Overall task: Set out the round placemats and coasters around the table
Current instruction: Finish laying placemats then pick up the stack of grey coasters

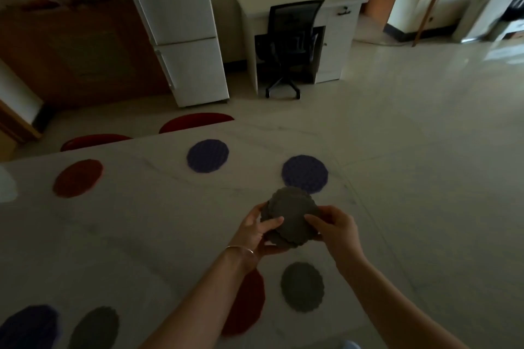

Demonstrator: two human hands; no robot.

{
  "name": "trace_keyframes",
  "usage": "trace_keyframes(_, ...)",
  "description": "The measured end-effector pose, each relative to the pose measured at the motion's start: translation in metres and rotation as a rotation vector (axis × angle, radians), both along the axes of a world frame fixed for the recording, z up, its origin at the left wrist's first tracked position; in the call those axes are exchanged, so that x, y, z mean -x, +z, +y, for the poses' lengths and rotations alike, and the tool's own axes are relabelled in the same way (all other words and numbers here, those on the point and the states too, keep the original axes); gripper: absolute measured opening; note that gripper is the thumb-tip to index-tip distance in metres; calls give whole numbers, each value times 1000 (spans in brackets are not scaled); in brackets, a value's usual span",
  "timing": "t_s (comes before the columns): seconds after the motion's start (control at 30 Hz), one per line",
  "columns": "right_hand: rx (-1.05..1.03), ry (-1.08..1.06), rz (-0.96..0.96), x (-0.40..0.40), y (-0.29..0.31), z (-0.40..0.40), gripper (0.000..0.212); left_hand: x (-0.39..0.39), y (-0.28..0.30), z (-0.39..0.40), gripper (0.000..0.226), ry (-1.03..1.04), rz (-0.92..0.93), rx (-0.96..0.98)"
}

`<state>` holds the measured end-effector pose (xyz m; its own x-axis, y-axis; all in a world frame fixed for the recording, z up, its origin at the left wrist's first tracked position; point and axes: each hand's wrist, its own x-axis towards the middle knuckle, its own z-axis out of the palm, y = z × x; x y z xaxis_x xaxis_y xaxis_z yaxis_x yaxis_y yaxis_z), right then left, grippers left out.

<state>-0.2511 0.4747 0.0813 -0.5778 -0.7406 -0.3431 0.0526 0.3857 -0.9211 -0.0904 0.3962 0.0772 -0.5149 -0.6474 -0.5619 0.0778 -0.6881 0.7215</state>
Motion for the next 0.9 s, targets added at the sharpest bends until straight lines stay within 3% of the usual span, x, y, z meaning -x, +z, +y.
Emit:
trace_keyframes(0.2, -18, 32, 137, 85, -11, -34, 15, 76, -13, -19, 24, 84, -39, -42)
trace_keyframes(0.37, -14, 207, 143, 157, -16, -74, 23, 140, -14, -29, 13, 257, -112, -56)
trace_keyframes(0.7, -15, 445, 69, 233, 1, -121, 15, 205, -1, -28, 27, 638, -91, -56)
trace_keyframes(0.9, -85, 545, -118, 243, -1, -154, 15, 212, -18, -40, 31, 778, -57, -82)
